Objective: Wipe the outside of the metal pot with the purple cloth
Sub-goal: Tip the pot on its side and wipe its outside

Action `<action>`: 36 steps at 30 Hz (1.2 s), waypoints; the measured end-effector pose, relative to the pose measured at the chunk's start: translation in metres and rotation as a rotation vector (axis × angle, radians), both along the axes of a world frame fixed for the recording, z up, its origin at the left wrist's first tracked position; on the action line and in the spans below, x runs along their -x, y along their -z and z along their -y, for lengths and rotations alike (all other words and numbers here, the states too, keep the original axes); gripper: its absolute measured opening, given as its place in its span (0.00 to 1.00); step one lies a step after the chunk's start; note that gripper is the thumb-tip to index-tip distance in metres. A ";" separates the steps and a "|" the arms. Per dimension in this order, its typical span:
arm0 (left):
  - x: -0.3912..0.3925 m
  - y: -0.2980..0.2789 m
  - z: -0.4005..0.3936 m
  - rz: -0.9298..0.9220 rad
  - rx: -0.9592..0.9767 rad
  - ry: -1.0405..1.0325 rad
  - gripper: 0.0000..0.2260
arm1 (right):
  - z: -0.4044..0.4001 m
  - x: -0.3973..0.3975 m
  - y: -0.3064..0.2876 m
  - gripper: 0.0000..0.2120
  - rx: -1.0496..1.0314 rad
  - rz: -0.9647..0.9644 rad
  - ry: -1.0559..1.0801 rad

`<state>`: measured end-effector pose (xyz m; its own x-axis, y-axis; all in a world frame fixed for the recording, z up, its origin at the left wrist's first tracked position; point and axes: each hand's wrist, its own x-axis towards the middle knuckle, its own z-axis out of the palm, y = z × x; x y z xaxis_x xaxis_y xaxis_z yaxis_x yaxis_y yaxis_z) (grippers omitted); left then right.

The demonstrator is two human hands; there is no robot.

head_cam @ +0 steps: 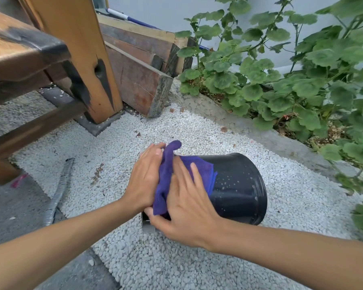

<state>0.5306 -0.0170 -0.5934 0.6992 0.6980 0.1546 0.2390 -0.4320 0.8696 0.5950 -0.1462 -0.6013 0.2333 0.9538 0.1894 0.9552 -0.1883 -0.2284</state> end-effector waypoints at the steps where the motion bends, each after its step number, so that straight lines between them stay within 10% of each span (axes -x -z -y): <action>1: 0.000 0.000 0.000 0.008 0.030 -0.001 0.24 | -0.002 0.000 0.005 0.44 -0.019 0.023 -0.009; 21: -0.031 -0.002 -0.034 -0.072 -0.261 0.197 0.23 | 0.076 -0.112 0.016 0.43 0.081 0.301 0.067; 30: -0.021 -0.016 -0.043 -0.192 -0.768 0.240 0.15 | 0.036 -0.150 -0.006 0.46 0.120 0.294 0.138; 36: -0.005 0.005 -0.023 -0.426 -0.978 0.348 0.34 | 0.005 -0.177 -0.024 0.38 0.122 0.338 0.147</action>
<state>0.5353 0.0058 -0.5984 0.9590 0.1636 0.2312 0.1691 -0.9856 -0.0040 0.7723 -0.1510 -0.5773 0.3130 0.9352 0.1657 0.9337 -0.3350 0.1268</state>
